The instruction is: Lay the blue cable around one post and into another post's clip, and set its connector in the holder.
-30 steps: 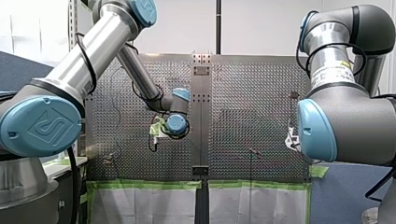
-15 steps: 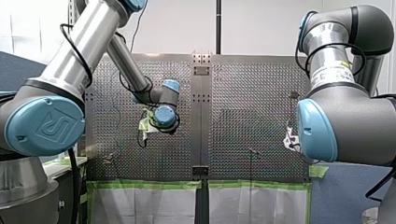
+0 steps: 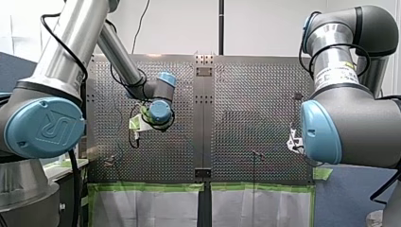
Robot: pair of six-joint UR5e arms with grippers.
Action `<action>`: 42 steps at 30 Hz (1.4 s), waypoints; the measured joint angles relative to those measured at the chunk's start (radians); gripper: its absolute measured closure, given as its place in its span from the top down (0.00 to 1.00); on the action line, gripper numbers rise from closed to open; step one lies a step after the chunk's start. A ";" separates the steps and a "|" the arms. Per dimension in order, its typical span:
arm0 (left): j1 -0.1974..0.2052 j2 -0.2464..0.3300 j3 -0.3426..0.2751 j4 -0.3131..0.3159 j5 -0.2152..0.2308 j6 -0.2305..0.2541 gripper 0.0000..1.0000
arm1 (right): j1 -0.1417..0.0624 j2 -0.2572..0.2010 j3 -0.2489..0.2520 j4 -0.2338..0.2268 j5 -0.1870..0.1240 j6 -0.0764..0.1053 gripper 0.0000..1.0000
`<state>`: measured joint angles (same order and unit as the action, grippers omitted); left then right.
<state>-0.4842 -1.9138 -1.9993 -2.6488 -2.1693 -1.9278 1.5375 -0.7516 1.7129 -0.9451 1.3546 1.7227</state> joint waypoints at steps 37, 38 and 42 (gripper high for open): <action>0.213 0.321 -0.106 0.012 -0.039 -0.290 1.00 | 0.000 0.008 0.000 -0.005 0.000 -0.001 0.00; 0.223 0.331 -0.106 0.014 -0.029 -0.299 1.00 | 0.000 0.008 0.000 -0.005 0.000 -0.001 0.00; 0.257 0.365 -0.106 0.029 0.005 -0.321 1.00 | 0.000 0.008 0.000 -0.005 0.000 0.000 0.00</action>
<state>-0.2271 -1.5484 -2.1050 -2.6200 -2.1647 -2.2484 1.5378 -0.7434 1.7129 -0.9505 1.3547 1.7227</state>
